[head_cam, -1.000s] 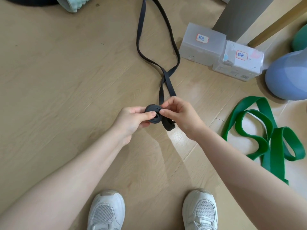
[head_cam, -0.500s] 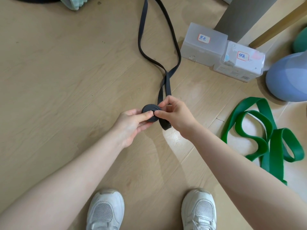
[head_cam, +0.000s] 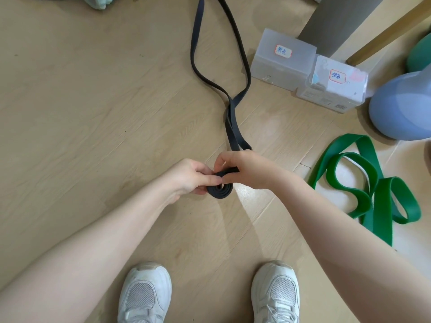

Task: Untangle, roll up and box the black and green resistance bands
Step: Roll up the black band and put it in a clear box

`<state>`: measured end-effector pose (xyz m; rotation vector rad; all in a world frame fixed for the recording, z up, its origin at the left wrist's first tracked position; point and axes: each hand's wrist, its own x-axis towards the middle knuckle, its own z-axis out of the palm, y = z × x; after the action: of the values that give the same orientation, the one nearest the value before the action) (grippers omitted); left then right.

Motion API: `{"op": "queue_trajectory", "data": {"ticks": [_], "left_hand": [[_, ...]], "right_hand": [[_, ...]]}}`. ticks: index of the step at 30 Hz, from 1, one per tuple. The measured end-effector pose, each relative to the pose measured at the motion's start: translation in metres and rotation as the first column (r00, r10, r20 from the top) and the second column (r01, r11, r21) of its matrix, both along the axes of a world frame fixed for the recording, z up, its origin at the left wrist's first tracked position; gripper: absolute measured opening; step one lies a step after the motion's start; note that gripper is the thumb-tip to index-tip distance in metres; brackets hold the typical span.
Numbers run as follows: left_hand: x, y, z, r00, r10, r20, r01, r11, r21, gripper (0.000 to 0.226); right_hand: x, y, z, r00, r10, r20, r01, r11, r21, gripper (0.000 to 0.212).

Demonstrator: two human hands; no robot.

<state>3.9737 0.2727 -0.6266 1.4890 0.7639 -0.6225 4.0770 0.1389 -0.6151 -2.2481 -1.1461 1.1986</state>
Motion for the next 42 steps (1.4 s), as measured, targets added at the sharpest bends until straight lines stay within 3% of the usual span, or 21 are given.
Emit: {"op": "queue_trajectory", "data": {"ticks": [4,8,10,12,14,15,19,22,24,27,30,32,34,36,37,39,42], "left_hand": [[-0.006,0.012,-0.004,0.993,-0.084,0.086,0.061,0.969,0.241,0.013],[-0.007,0.019,0.001,0.965,-0.199,0.172,0.133,0.933,0.336,0.02],[-0.009,0.019,0.004,0.959,-0.17,0.227,0.087,0.937,0.337,0.023],[-0.014,0.026,0.005,0.956,-0.031,0.291,-0.037,0.973,0.226,0.024],[-0.02,0.034,0.007,0.935,0.076,0.347,-0.117,0.988,0.1,0.029],[-0.023,0.037,0.007,0.925,0.097,0.368,-0.126,0.991,0.055,0.031],[-0.033,0.042,0.01,0.91,0.118,0.396,-0.126,0.992,-0.007,0.032],[-0.036,0.047,0.012,0.89,0.196,0.411,-0.189,0.98,-0.057,0.041],[-0.037,0.051,0.014,0.883,0.212,0.418,-0.203,0.977,-0.067,0.043],[-0.04,0.057,0.011,0.871,0.254,0.421,-0.267,0.963,-0.03,0.032],[-0.044,0.056,0.002,0.863,0.296,0.408,-0.322,0.947,-0.007,0.03],[-0.037,0.048,0.0,0.857,0.322,0.402,-0.327,0.943,-0.058,0.028],[-0.022,0.039,0.0,0.853,0.331,0.403,-0.316,0.943,-0.105,0.028],[-0.008,0.031,-0.001,0.863,0.326,0.387,-0.3,0.946,-0.127,0.028],[-0.004,0.028,-0.004,0.875,0.316,0.366,-0.287,0.949,-0.134,0.029],[-0.004,0.024,-0.012,0.908,0.28,0.311,-0.25,0.959,-0.134,0.031],[-0.016,0.03,-0.021,0.933,0.248,0.259,-0.231,0.968,-0.096,0.026]], "right_hand": [[0.004,-0.016,-0.007,0.998,-0.001,-0.065,-0.007,0.993,-0.116,0.027],[0.0,-0.017,-0.023,0.999,0.027,0.025,-0.024,0.995,-0.1,0.02],[-0.006,-0.013,-0.031,0.981,-0.137,-0.135,0.133,0.99,-0.041,0.01],[-0.01,-0.012,-0.033,0.846,-0.315,-0.431,0.346,0.938,-0.008,0.013],[-0.013,-0.009,-0.034,0.755,-0.326,-0.569,0.414,0.91,0.027,0.016],[-0.012,-0.006,-0.034,0.779,-0.289,-0.556,0.38,0.924,0.052,0.019],[-0.008,0.015,-0.027,0.983,-0.005,-0.183,0.018,0.998,0.067,0.033],[-0.01,0.025,-0.028,0.969,0.245,0.027,-0.242,0.967,-0.081,0.065],[-0.013,0.027,-0.033,0.915,0.352,0.198,-0.325,0.933,-0.154,0.06],[-0.008,0.02,-0.036,0.796,0.267,0.544,-0.269,0.96,-0.077,0.025],[0.001,0.003,-0.024,0.765,0.032,0.644,-0.057,0.998,0.018,0.011],[0.002,-0.01,-0.004,0.669,-0.069,0.74,0.048,0.998,0.049,0.016],[-0.009,-0.021,0.016,0.628,-0.04,0.778,0.131,0.99,-0.055,0.017],[-0.029,-0.033,0.02,0.738,-0.01,0.675,0.174,0.969,-0.176,0.008],[-0.039,-0.036,0.018,0.828,-0.019,0.561,0.173,0.959,-0.223,0.002],[-0.049,-0.035,0.01,0.946,-0.139,0.293,0.216,0.945,-0.246,0.012],[-0.039,-0.035,-0.01,0.889,-0.459,0.003,0.454,0.878,-0.152,0.014]]}}
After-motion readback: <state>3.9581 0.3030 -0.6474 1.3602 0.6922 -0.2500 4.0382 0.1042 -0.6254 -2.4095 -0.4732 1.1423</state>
